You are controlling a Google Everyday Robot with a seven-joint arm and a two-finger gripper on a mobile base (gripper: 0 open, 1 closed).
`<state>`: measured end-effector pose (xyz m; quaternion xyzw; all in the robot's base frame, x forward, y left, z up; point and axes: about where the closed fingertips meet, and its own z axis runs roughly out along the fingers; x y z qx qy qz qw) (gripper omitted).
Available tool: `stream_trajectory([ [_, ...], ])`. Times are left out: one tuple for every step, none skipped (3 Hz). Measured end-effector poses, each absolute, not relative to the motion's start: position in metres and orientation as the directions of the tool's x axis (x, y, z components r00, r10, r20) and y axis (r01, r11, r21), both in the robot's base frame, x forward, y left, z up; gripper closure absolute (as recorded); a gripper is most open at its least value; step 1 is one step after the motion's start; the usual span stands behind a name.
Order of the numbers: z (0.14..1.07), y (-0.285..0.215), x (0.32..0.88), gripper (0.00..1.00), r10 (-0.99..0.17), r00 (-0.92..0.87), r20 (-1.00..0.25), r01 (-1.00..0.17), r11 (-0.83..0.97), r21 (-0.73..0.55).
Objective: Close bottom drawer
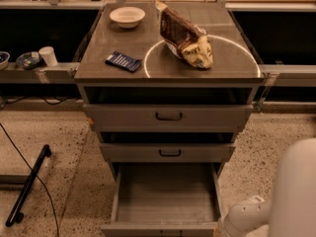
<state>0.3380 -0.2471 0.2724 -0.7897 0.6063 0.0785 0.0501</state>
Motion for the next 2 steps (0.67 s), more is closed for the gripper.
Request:
stream_trajectory([
  [0.2349,-0.2459,0.3760,1.00,-0.953,0.251,-0.167,-0.968,-0.246,-0.050],
  [0.2349,-0.2459,0.3760,1.00,-0.953,0.251,-0.167,-0.968,-0.246,-0.050],
])
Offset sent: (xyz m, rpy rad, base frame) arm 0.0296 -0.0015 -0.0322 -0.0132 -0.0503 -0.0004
